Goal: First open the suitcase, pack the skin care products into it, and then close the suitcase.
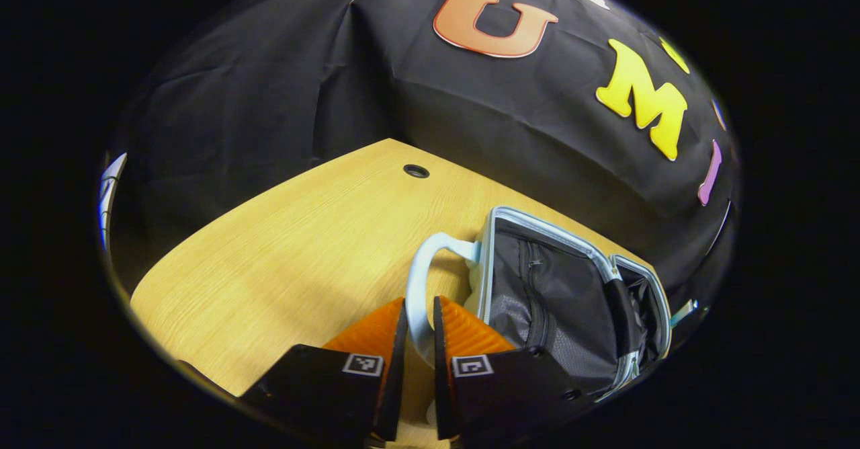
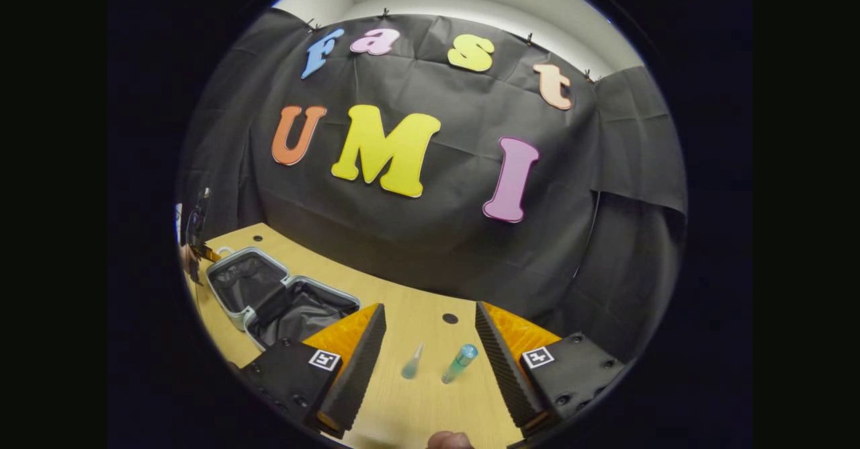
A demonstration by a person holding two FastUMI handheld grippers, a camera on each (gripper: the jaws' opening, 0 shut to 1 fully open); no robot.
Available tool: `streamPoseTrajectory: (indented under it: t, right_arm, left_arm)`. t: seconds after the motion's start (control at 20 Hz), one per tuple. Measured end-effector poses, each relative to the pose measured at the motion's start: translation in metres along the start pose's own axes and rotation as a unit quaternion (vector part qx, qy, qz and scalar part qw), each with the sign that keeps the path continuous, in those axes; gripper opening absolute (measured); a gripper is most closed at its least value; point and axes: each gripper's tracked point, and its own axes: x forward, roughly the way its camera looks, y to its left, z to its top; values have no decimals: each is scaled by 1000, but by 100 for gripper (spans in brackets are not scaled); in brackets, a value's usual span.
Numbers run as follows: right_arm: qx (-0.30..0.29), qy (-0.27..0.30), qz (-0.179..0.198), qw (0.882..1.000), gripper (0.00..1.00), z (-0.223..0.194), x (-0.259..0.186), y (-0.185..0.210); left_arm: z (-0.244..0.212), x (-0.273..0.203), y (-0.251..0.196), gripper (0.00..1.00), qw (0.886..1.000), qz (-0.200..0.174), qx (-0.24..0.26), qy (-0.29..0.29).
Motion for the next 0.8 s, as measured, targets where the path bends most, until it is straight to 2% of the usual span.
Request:
streamPoseTrajectory:
  t: [0.05, 0.1, 0.15, 0.3, 0.4, 0.65, 0.8]
  right_arm:
    - [3, 0, 0, 1000, 79, -1, 1, -1]
    - [5, 0, 1, 1000, 79, -1, 2, -2]
    - [11, 0, 1, 1000, 79, -3, 3, -3]
    - [34, 5, 2, 999, 79, -13, 5, -10]
    - [45, 5, 6, 999, 79, -16, 7, -15]
    - [83, -1, 5, 997, 79, -25, 15, -48]
    - [94, -1, 2, 996, 79, -31, 19, -68]
  left_arm:
    - [1, -3, 3, 44, 1000, 9, 3, 0]
    - [5, -9, 3, 45, 1000, 16, 7, -7]
    - [13, -15, 0, 51, 999, 23, 16, -23]
    - [38, -49, -30, 99, 996, 30, 45, -77]
    - [52, -73, -65, 98, 991, 33, 73, -110]
    - [66, -132, -186, 98, 973, 18, 143, -180]
    - [50, -165, -250, 98, 972, 1, 134, -194]
